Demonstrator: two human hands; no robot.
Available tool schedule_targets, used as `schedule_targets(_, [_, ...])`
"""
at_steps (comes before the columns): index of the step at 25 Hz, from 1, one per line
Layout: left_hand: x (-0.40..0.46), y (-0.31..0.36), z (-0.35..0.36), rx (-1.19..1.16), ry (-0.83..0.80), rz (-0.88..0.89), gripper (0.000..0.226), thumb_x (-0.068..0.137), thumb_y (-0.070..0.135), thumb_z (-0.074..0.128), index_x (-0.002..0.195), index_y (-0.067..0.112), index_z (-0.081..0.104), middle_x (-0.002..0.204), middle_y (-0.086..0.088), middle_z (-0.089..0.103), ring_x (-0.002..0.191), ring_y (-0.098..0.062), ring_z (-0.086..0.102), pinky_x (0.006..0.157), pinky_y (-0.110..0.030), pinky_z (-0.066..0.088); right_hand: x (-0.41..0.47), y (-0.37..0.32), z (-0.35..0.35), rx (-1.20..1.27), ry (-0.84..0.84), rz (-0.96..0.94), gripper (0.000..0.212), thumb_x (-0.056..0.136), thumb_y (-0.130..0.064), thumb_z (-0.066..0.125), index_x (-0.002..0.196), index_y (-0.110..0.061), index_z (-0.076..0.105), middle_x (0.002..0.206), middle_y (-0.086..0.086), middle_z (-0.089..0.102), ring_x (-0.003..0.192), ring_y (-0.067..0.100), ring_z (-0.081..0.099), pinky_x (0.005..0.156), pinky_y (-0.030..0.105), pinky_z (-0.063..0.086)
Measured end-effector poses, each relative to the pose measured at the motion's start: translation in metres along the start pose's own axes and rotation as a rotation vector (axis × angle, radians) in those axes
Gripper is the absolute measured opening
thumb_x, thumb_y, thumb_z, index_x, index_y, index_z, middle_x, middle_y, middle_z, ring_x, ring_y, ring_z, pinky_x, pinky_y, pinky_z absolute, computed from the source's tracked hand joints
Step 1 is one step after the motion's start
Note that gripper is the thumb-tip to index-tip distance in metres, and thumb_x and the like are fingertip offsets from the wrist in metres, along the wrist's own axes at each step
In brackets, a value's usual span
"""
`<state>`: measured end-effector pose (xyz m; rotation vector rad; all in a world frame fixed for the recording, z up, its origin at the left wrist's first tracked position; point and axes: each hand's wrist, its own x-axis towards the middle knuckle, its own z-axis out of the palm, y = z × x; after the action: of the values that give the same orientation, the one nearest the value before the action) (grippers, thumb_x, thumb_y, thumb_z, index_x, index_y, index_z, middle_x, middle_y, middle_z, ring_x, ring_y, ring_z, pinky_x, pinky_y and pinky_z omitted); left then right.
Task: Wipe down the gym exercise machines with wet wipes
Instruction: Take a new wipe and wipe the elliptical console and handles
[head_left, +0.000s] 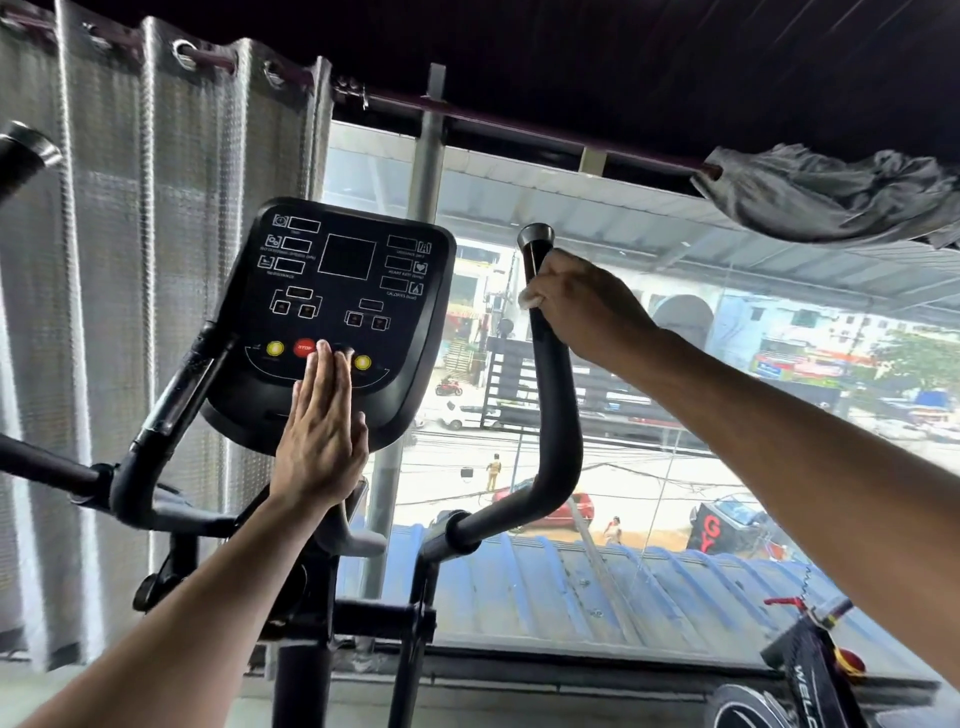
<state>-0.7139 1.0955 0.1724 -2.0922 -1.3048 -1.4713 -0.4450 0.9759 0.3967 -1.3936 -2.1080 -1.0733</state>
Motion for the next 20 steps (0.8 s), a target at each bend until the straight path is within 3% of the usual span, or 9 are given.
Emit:
schedule_targets(4, [0.0, 0.0, 0.001, -0.003, 0.0, -0.016, 0.076, 0.097, 0.022, 0.035, 0.166, 0.008, 0.006, 0.174, -0.009, -0.007, 0.161, -0.022, -0.006, 0.129, -0.053, 0.017, -0.031, -0.003, 0.008, 0.002, -0.017, -0.334, 0.014, 0.085, 0.002, 0.066, 0.09, -0.007, 0.076, 0.092, 0.004, 0.068, 0.089, 0.029, 0.057, 0.084, 0.04, 0.051])
schedule_targets(8, [-0.001, 0.0, 0.002, -0.012, 0.01, -0.015, 0.077, 0.096, 0.023, 0.035, 0.166, 0.007, 0.008, 0.174, -0.009, -0.006, 0.161, -0.021, -0.006, 0.129, -0.052, 0.015, -0.049, 0.007, -0.009, 0.176, -0.055, -0.246, 0.011, 0.096, -0.007, 0.064, 0.1, -0.004, 0.074, 0.108, 0.006, 0.063, 0.093, 0.023, 0.057, 0.085, 0.031, 0.047])
schedule_targets(12, [0.0, -0.001, 0.002, -0.009, 0.014, -0.006, 0.079, 0.093, 0.02, 0.037, 0.166, 0.007, 0.008, 0.174, -0.009, -0.006, 0.161, -0.022, -0.005, 0.129, -0.051, 0.014, -0.017, 0.013, -0.002, 0.13, -0.054, -0.061, 0.019, 0.094, 0.004, 0.06, 0.107, 0.001, 0.073, 0.111, 0.012, 0.057, 0.089, 0.021, 0.058, 0.077, 0.032, 0.045])
schedule_targets(14, [0.0, -0.002, 0.002, -0.001, 0.013, -0.014, 0.08, 0.093, 0.019, 0.038, 0.166, 0.007, 0.008, 0.174, -0.009, -0.006, 0.161, -0.022, -0.005, 0.129, -0.051, 0.014, -0.013, 0.004, 0.003, 0.032, -0.106, -0.153, 0.016, 0.086, 0.01, 0.064, 0.093, -0.001, 0.073, 0.098, 0.011, 0.059, 0.087, 0.025, 0.058, 0.077, 0.039, 0.049])
schedule_targets(16, [-0.001, -0.001, 0.001, 0.01, 0.01, -0.012, 0.081, 0.092, 0.02, 0.038, 0.166, 0.006, 0.008, 0.174, -0.009, -0.006, 0.161, -0.022, -0.006, 0.13, -0.05, 0.013, -0.024, -0.003, 0.001, -0.054, -0.193, -0.329, 0.022, 0.081, 0.011, 0.068, 0.08, -0.01, 0.07, 0.091, 0.004, 0.058, 0.084, 0.023, 0.054, 0.078, 0.038, 0.05])
schedule_targets(18, [-0.001, 0.0, 0.0, 0.017, 0.002, -0.007, 0.081, 0.092, 0.022, 0.038, 0.166, 0.007, 0.006, 0.174, -0.009, -0.007, 0.161, -0.022, -0.006, 0.13, -0.049, 0.011, -0.042, -0.003, -0.01, -0.014, -0.269, -0.404, 0.023, 0.085, 0.011, 0.066, 0.082, -0.012, 0.071, 0.094, 0.002, 0.055, 0.085, 0.021, 0.052, 0.076, 0.035, 0.049])
schedule_targets(20, [-0.001, 0.001, -0.001, 0.018, -0.007, -0.015, 0.082, 0.093, 0.023, 0.037, 0.166, 0.008, 0.004, 0.174, -0.009, -0.007, 0.161, -0.022, -0.006, 0.13, -0.05, 0.01, -0.057, 0.005, -0.019, 0.112, -0.209, -0.332, 0.019, 0.091, 0.009, 0.064, 0.095, -0.007, 0.075, 0.096, 0.006, 0.057, 0.083, 0.022, 0.057, 0.075, 0.033, 0.047])
